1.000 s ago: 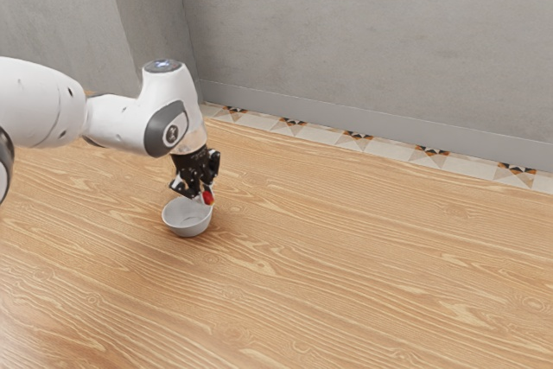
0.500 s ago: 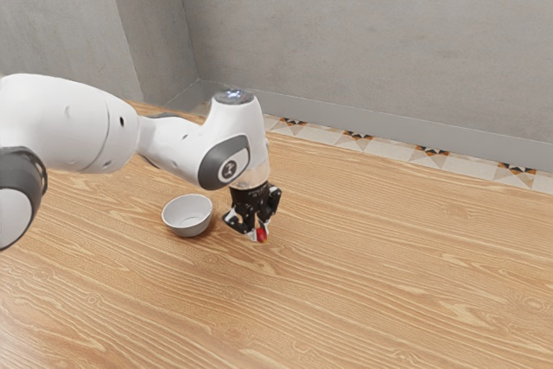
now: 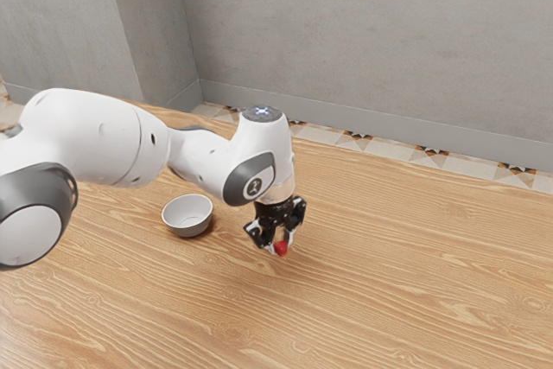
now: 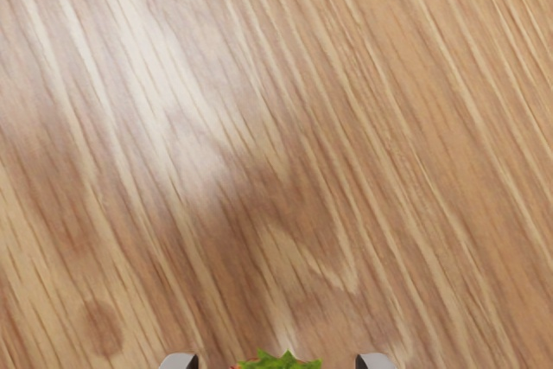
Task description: Take strawberry from the bowl
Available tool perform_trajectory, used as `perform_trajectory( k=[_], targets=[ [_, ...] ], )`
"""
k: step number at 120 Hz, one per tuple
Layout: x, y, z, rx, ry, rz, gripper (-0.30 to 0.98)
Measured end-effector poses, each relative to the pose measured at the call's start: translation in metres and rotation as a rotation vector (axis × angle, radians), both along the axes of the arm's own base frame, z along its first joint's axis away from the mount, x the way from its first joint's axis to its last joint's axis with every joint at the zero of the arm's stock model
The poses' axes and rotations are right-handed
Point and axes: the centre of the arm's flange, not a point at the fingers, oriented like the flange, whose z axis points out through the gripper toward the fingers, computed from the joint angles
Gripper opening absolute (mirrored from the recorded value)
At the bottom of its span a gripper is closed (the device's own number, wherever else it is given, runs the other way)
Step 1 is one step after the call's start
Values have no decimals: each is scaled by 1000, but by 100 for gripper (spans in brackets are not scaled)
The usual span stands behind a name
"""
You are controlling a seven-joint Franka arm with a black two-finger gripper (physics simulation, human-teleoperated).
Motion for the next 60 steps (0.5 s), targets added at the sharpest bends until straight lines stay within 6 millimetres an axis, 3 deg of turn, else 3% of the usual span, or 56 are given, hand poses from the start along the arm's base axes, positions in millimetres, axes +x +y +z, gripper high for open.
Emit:
perform_trajectory(
  k=[16, 24, 32, 44, 51, 60],
  targets=[
    [-1, -7, 11, -12, -22, -15, 42],
    [-2, -5, 27, -21, -27, -15, 49],
    [-2, -2, 72, -42, -53, -16, 54],
    [18, 11, 174, -37, -111, -55, 58],
    [14, 45, 238, -39, -136, -73, 60],
    [2, 113, 284, -41, -129, -89, 62]
  ],
)
